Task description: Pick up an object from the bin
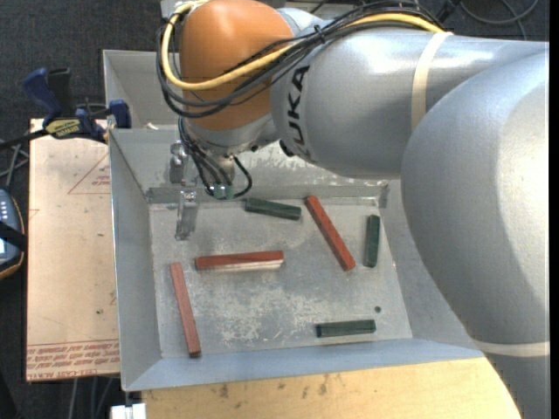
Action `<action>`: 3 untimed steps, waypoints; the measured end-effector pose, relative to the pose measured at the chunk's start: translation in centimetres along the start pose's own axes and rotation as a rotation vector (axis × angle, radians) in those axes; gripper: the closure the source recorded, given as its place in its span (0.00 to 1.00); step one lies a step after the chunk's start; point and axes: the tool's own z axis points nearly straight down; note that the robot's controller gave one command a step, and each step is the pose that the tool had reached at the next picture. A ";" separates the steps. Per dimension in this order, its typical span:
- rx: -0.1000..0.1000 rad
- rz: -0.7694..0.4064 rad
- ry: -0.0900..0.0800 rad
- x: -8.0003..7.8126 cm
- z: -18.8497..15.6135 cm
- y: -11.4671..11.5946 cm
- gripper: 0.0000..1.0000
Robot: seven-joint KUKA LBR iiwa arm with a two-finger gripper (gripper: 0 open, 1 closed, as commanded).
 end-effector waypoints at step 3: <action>0.000 -0.180 -0.005 1.8 14.6 -8.0 0.00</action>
Offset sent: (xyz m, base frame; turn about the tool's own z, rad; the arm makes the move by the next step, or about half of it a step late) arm -0.0181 -0.0792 -0.1442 -0.1822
